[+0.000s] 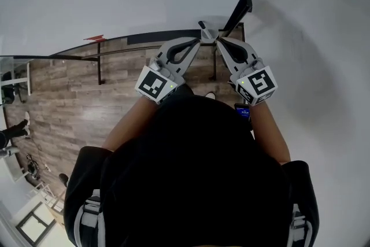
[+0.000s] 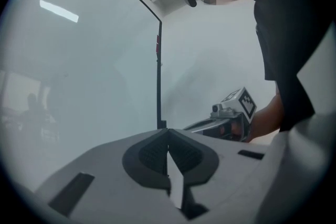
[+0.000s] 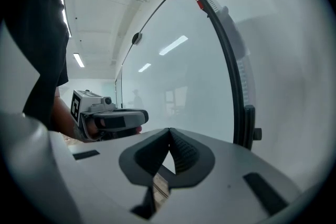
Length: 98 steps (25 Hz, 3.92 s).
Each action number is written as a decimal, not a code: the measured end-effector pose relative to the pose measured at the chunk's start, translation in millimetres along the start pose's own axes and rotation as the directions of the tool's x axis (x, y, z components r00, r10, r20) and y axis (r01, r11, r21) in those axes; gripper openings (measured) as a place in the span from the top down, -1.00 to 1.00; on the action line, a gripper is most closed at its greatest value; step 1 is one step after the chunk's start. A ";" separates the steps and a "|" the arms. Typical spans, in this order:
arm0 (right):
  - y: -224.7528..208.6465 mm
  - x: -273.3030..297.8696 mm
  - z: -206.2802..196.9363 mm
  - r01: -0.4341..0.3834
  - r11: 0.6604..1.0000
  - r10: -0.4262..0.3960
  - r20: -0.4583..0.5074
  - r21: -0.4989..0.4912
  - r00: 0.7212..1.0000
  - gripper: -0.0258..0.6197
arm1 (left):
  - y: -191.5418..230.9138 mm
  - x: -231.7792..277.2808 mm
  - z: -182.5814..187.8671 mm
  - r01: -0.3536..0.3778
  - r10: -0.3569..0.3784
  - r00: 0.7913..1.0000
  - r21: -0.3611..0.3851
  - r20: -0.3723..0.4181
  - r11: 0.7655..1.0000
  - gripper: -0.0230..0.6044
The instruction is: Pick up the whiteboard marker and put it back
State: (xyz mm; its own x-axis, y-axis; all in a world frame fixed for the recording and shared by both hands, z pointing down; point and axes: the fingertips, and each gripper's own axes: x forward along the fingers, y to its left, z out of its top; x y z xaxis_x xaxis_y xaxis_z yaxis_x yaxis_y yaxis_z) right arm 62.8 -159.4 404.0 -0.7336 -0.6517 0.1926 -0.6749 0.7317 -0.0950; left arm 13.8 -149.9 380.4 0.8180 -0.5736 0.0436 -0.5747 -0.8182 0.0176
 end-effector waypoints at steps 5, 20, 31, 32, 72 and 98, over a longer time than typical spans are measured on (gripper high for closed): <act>-11.3 33.4 -13.6 0.043 0.999 -0.043 -0.047 0.005 0.998 0.93 | 27.2 2.6 -17.9 0.052 -0.052 0.999 0.008 0.001 0.999 0.92; -44.3 87.6 -92.3 0.145 0.989 -0.135 -0.266 0.019 0.954 0.93 | 68.9 14.5 -51.2 0.141 -0.141 0.990 -0.016 0.003 0.990 0.92; -60.8 119.2 -138.9 0.200 0.980 -0.188 -0.409 -0.014 0.893 0.75 | 80.6 16.2 -65.1 0.201 -0.202 0.979 -0.063 -0.002 0.978 0.92; -61.6 121.6 -142.6 0.200 0.980 -0.189 -0.420 -0.019 0.888 0.73 | 81.0 16.8 -66.4 0.207 -0.208 0.978 -0.066 -0.004 0.976 0.92; -66.3 99.2 -96.6 0.262 0.965 -0.255 -0.286 -0.016 0.924 0.73 | 57.9 26.2 -60.6 0.270 -0.272 0.962 -0.079 -0.016 0.960 0.92; -28.1 26.3 38.1 0.182 0.981 -0.185 0.043 0.064 0.982 0.73 | 52.2 22.9 -6.8 0.195 -0.195 0.980 -0.016 -0.030 0.981 0.92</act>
State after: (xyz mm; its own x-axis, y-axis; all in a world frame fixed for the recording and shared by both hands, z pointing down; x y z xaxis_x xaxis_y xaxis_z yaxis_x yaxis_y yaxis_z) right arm 59.5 -204.7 374.5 -0.5987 -0.7838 0.1646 -0.8009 0.5865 -0.1202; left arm 2.4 -205.4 389.1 0.9134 -0.4012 0.0693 -0.4045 -0.9136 0.0421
